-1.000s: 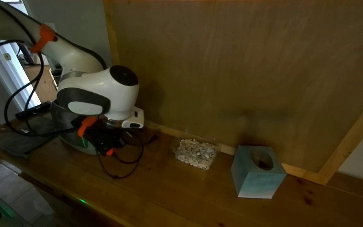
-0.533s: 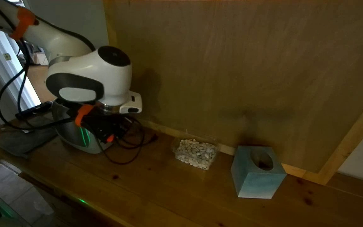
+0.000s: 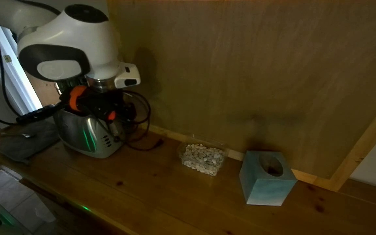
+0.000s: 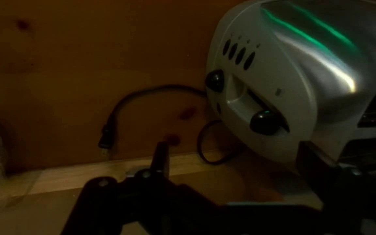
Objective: Push the black toaster lever fully downwards
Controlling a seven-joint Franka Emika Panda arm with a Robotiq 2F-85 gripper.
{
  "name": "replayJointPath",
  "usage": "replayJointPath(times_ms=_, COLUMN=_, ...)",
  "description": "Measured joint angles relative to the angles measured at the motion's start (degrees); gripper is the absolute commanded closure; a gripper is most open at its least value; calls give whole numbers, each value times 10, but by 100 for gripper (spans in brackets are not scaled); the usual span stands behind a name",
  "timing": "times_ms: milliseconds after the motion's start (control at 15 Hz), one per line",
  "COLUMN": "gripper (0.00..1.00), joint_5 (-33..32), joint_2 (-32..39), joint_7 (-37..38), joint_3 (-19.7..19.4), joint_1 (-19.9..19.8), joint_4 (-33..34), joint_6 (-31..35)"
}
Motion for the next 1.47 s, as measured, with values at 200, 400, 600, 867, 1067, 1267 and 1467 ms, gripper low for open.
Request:
replayJointPath(times_ms=200, gripper=0, joint_5=0, joint_2=-33, joint_7=23, joint_3=12, joint_1=8, joint_4=0, joint_6=0)
replayJointPath(times_ms=400, gripper=0, joint_5=-5, joint_2=-60, joint_7=54, joint_3=26, joint_1=14, joint_4=-1, joint_6=0)
replayJointPath(times_ms=600, gripper=0, joint_5=-27, joint_2=-83, joint_7=104, joint_3=45, joint_1=16, joint_4=-1, joint_6=-4)
replayJointPath(times_ms=867, gripper=0, joint_5=-62, joint_2=-108, joint_7=172, joint_3=75, joint_1=18, joint_4=-1, joint_6=-20)
replayJointPath(times_ms=1067, gripper=0, joint_5=-74, joint_2=-123, joint_7=207, joint_3=92, joint_1=24, joint_4=-2, joint_6=-42)
replayJointPath(times_ms=1267, gripper=0, joint_5=-75, joint_2=-130, joint_7=223, joint_3=99, joint_1=35, joint_4=-2, joint_6=-53)
replayJointPath(times_ms=1467, gripper=0, joint_5=-75, joint_2=-129, joint_7=223, joint_3=93, joint_1=37, joint_4=-2, joint_6=-53)
